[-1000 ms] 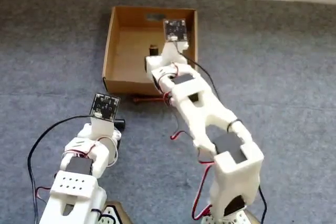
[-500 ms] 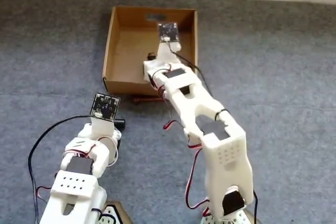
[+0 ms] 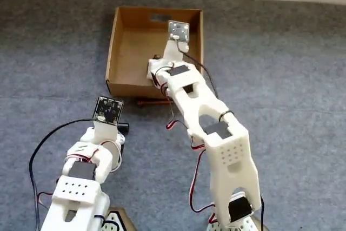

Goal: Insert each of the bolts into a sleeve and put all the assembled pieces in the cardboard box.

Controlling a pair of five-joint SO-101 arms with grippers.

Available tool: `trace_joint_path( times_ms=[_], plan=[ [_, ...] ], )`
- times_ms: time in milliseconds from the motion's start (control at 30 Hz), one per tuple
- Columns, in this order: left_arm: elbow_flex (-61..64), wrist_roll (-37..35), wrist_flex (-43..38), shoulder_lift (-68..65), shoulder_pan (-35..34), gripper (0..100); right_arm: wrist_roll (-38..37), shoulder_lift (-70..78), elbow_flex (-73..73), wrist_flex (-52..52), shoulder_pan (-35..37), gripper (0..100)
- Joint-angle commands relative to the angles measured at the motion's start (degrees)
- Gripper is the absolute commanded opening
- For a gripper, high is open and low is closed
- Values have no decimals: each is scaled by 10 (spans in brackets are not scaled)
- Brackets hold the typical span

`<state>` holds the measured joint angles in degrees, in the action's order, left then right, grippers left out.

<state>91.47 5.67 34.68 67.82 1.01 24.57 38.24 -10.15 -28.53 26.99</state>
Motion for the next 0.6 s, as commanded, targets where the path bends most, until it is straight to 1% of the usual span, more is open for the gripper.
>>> trace_joint_path(
  times_ms=[0,100,233,300,433,567],
  plan=[
    [-4,4,-8,7,7,11,-28,-6,-29,-12,-14,5],
    [-4,4,-8,7,7,11,-34,-7,-29,-23,-13,16],
    [-4,4,-8,7,7,11,-34,-11,-31,-28,-14,121],
    [-4,4,-8,7,7,11,-34,-11,-46,-37,-14,133],
    [-4,4,-8,7,7,11,-35,-11,-113,-104,-14,125],
    [-4,4,-8,7,7,11,-36,-11,-209,-205,-15,123]
  ],
)
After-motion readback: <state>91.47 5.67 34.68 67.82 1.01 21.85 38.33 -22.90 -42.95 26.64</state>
